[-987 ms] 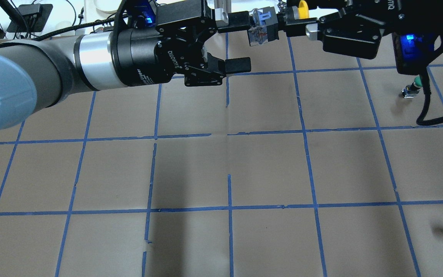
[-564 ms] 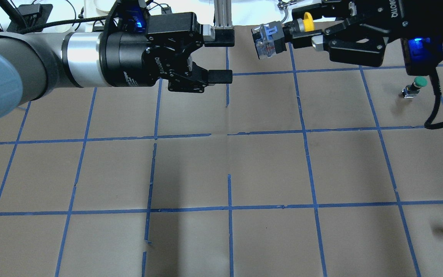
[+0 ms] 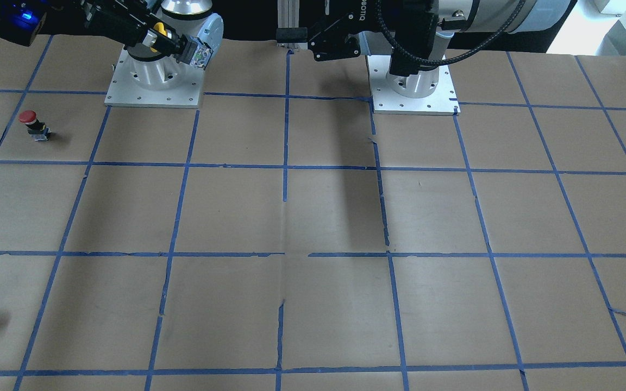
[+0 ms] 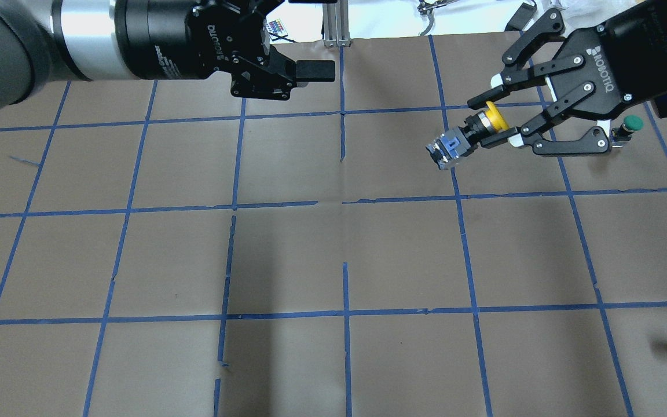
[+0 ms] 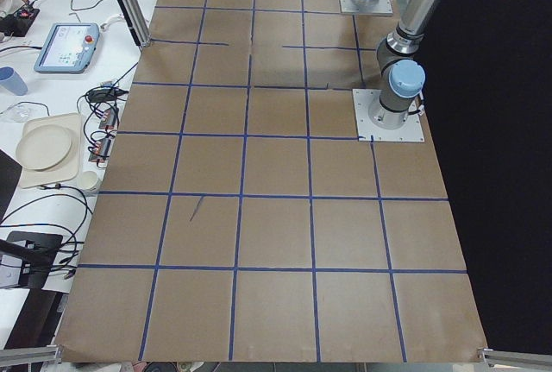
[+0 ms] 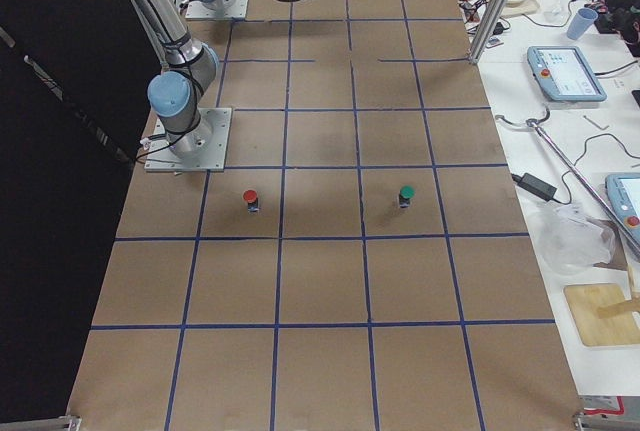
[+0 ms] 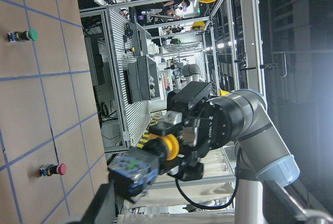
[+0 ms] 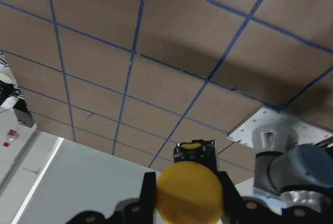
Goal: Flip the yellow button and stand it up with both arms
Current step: 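Lower the button upright with the right gripper while the left gripper withdraws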
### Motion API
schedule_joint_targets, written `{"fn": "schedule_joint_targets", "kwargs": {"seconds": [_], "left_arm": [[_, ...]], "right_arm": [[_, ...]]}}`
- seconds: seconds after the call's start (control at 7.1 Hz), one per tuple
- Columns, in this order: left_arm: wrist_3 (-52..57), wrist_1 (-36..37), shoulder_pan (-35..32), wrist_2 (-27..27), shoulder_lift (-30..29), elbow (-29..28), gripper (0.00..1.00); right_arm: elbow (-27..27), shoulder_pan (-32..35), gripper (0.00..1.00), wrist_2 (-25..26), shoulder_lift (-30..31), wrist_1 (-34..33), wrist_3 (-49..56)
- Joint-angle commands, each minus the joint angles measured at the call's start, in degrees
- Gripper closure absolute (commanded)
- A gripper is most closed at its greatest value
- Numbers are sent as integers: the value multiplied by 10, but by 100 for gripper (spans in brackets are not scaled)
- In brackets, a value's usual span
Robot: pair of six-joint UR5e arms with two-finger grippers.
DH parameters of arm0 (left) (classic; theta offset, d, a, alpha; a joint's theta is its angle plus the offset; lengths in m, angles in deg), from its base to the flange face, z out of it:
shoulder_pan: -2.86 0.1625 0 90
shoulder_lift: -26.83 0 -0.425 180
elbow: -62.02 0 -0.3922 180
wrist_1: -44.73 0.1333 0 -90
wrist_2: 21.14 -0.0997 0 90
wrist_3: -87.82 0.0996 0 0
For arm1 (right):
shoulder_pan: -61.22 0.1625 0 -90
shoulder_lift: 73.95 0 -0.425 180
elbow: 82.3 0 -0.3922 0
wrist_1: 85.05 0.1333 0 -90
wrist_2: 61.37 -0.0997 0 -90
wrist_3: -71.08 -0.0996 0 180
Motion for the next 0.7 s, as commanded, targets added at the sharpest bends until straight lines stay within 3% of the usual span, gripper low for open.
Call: {"fn": "schedule_joint_targets", "kwargs": {"seconds": [0.0, 0.14, 0.42, 0.56], "left_arm": [[-234, 174, -1, -8, -6, 0, 0], [-292, 244, -3, -9, -16, 14, 1], [-294, 308, -4, -14, -17, 27, 2], [-293, 317, -4, -30, -15, 35, 2]], "right_arm": [[2, 3, 76, 138, 2, 5, 205], [2, 3, 78, 191, 1, 4, 270], [3, 3, 85, 304, -1, -6, 494], [8, 1, 86, 329, -2, -13, 608]]}}
